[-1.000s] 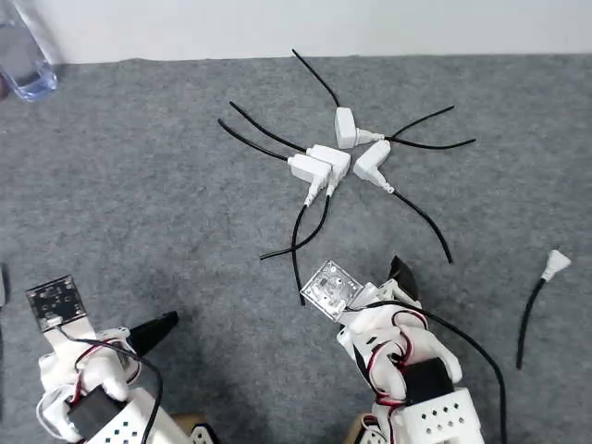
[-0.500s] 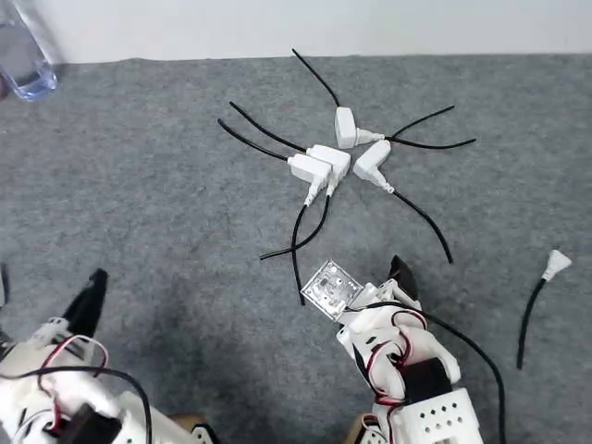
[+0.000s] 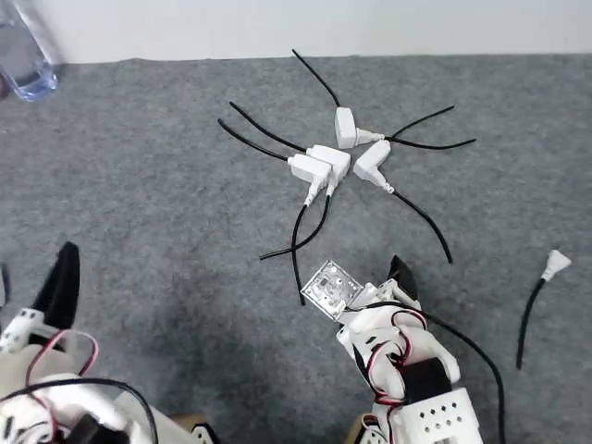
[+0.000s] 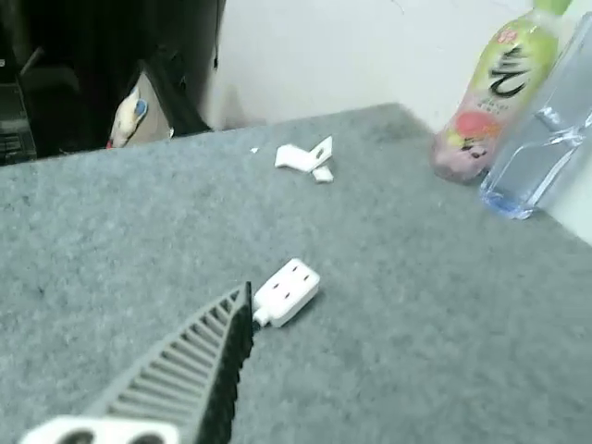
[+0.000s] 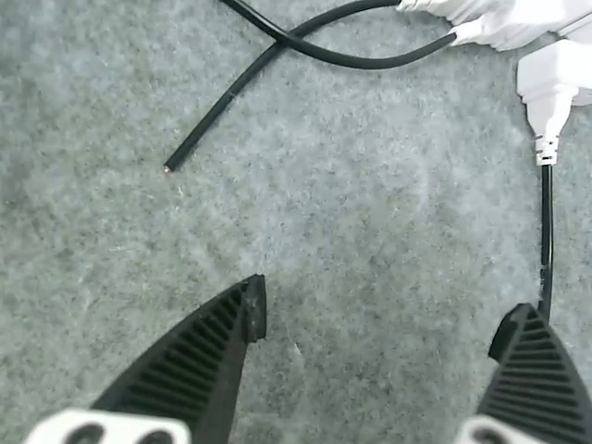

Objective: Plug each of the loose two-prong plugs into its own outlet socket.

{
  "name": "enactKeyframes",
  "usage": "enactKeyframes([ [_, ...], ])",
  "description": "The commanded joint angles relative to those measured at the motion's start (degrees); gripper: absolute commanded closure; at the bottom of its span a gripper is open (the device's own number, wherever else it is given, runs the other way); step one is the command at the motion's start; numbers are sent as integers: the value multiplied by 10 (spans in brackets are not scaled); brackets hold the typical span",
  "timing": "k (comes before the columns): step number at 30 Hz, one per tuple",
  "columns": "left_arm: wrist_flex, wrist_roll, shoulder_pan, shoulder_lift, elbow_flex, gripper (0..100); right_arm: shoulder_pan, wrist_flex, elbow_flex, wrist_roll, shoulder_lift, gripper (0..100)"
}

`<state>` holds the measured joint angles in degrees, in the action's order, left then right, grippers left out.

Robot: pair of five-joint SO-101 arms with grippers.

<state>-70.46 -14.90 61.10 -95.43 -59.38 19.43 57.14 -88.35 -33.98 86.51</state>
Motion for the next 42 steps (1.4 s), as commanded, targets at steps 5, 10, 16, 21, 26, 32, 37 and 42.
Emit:
enactKeyframes([
  [5, -6, 7, -8, 388, 309, 350, -3, -30, -7, 7, 4, 627],
  [10, -87, 3, -7, 642, 482, 350, -4, -30, -9, 7, 4, 627],
  [16, -131, -18, -8, 896, 622, 350, -6, -67, -40, 6, 9, 627],
  [21, -139, 119, -24, 1074, 719, 350, -6, -69, -40, 6, 9, 627],
  [26, -142, 215, -18, 1204, 827, 350, -6, -70, -40, 6, 9, 627],
  [32, -208, 407, -19, 1310, 921, 350, -6, -84, -47, 5, 9, 627],
  [37, -230, 513, 9, 1371, 1011, 350, -6, -95, -56, -12, 9, 627],
  [42, -207, 504, 50, 1429, 1055, 350, -4, -95, -56, -13, 9, 627],
])
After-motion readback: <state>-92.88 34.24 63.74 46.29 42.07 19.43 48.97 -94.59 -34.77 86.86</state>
